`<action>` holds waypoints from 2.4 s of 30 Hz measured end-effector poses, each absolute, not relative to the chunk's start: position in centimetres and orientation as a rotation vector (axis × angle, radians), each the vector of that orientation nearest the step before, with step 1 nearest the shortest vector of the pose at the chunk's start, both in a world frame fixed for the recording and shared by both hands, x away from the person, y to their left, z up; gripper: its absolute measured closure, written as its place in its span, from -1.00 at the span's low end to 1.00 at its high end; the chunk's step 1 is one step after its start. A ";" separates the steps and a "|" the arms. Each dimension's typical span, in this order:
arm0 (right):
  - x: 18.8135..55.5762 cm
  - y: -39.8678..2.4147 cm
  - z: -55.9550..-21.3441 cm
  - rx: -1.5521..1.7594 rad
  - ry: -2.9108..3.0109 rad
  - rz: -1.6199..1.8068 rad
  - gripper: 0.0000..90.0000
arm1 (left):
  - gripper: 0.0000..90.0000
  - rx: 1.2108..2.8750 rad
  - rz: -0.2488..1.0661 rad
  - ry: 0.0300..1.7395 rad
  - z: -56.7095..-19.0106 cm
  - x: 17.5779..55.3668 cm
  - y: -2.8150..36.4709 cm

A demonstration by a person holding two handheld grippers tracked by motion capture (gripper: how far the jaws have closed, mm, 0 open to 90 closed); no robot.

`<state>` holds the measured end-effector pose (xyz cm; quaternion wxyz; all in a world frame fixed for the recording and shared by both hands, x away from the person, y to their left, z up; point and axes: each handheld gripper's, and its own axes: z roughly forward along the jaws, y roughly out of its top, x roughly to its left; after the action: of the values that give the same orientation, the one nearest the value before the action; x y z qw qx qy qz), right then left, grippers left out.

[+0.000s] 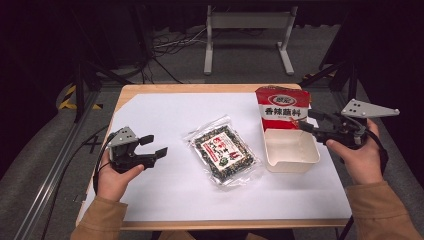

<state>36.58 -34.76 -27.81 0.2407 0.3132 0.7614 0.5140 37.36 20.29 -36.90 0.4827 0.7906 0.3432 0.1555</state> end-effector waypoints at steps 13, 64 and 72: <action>34.7 -32.0 -30.7 0.760 2.114 1.477 -0.06 | -0.17 1.933 0.331 0.928 -38.0 39.8 19.3; 32.9 -29.6 -33.9 0.724 2.227 1.504 -0.01 | 0.31 1.864 0.094 1.162 -45.3 49.6 14.7; 32.9 -29.6 -34.2 0.728 2.234 1.502 -0.02 | 0.42 1.853 0.014 1.163 -45.9 50.0 14.3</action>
<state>32.92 -29.61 -34.22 0.1754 0.2569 0.7887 0.5303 49.98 14.32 -45.94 0.4590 0.7525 0.4724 0.0057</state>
